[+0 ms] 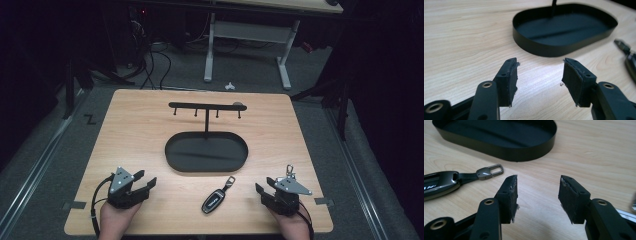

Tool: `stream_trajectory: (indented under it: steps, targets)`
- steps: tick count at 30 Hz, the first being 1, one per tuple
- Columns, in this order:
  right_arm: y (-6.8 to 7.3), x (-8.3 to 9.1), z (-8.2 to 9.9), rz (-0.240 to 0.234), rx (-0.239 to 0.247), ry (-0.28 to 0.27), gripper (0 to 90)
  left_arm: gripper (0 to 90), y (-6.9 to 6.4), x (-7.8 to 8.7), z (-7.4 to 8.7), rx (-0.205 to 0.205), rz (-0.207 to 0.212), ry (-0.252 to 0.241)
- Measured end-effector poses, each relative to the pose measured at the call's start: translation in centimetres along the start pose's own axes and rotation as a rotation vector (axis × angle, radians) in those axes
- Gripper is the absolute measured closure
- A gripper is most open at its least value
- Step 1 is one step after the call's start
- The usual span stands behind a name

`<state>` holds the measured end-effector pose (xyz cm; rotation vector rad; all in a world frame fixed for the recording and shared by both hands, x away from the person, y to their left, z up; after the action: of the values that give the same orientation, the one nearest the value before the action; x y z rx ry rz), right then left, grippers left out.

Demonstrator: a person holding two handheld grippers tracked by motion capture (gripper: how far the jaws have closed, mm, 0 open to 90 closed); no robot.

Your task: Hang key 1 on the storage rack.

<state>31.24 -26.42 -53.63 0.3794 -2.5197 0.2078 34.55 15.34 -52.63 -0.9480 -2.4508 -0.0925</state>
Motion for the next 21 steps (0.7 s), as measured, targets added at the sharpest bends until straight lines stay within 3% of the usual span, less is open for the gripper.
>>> stream_trajectory:
  steps: [4, 8, 11, 16, 21]
  targets:
    - [0.5, 0.0, 0.5, -0.012, 0.021, 0.023, 47.3, 34.2, -1.1, -0.9, -0.3, -0.063, -0.005, -0.001]
    - [0.4, 0.4, 0.8, -0.025, 0.023, 0.019, 46.9, 30.6, -1.5, -1.4, -0.2, -0.091, -0.006, 0.012]
    - [0.1, 0.5, 1.0, -0.026, 0.016, 0.026, 46.8, 23.0, -1.4, -1.7, -0.1, -0.114, -0.048, 0.044]
    - [-0.1, 0.3, 1.2, -0.025, 0.006, 0.035, 46.8, 21.3, -1.5, -2.2, 0.3, -0.124, -0.001, 0.216]
    - [-0.1, 0.4, 1.2, -0.029, 0.016, 0.034, 46.9, 18.3, -1.6, -1.7, -0.1, -0.137, -0.035, 0.24]
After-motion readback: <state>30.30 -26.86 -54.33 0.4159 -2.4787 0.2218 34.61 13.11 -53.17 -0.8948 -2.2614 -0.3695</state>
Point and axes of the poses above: each handheld gripper's, and its own axes: x roughly backward along the jaws, z roughly out of its underside, y roughly to its left, the point moved 5 cm from there along -x, roughly forward along the jaws, and after that the axes turned 6 degrees about z, right-handed, at the moved point
